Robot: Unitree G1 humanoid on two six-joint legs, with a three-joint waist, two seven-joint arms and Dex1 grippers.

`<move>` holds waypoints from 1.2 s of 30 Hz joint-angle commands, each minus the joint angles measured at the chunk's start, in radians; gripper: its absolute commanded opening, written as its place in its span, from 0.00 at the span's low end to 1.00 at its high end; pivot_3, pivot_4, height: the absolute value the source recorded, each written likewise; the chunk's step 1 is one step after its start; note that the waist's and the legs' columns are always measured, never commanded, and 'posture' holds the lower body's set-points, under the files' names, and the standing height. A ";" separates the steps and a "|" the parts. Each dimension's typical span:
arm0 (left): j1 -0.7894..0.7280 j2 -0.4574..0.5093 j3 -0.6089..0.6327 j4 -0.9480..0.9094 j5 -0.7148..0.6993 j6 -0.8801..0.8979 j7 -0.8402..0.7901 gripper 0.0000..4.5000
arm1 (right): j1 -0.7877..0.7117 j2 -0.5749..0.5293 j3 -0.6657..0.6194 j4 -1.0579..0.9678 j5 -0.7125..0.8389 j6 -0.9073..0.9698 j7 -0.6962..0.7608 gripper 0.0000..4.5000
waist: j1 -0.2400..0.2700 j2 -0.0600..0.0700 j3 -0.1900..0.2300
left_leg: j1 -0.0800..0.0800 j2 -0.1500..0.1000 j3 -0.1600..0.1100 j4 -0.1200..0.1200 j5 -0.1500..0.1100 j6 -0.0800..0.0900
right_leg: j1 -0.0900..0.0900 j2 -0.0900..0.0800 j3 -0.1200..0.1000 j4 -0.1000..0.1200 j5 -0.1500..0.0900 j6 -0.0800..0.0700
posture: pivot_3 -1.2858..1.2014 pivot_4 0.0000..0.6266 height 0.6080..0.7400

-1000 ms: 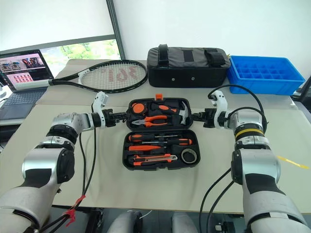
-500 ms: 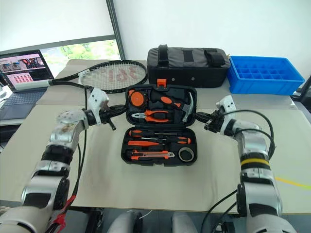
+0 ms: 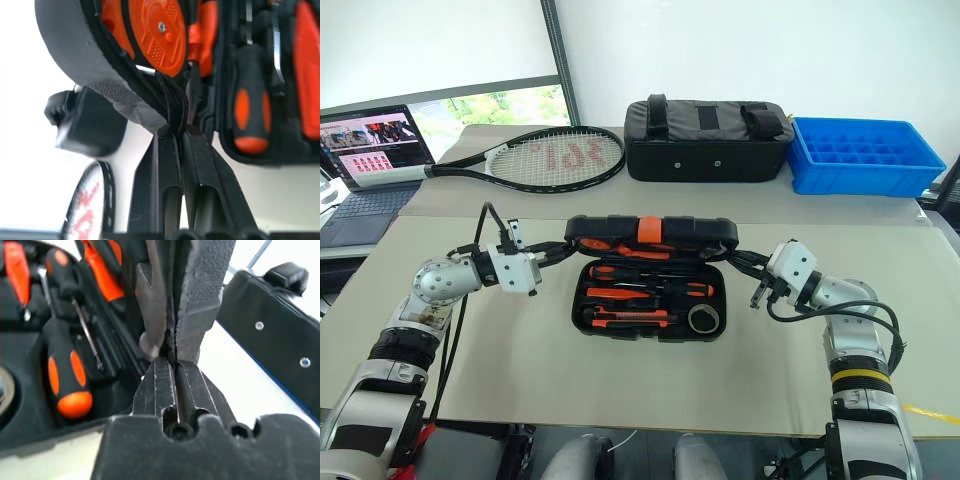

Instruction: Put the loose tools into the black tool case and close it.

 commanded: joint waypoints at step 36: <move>-0.165 -0.116 -0.181 -0.048 -0.491 0.860 -0.534 0.70 | 0.124 0.028 0.119 -0.449 0.108 0.543 -0.323 0.45 | -0.009 -0.003 -0.001 | 0.002 0.004 0.007 0.011 0.001 0.005 | 0.001 0.005 0.003 0.002 -0.003 0.007 | 0.52 0.24 0.75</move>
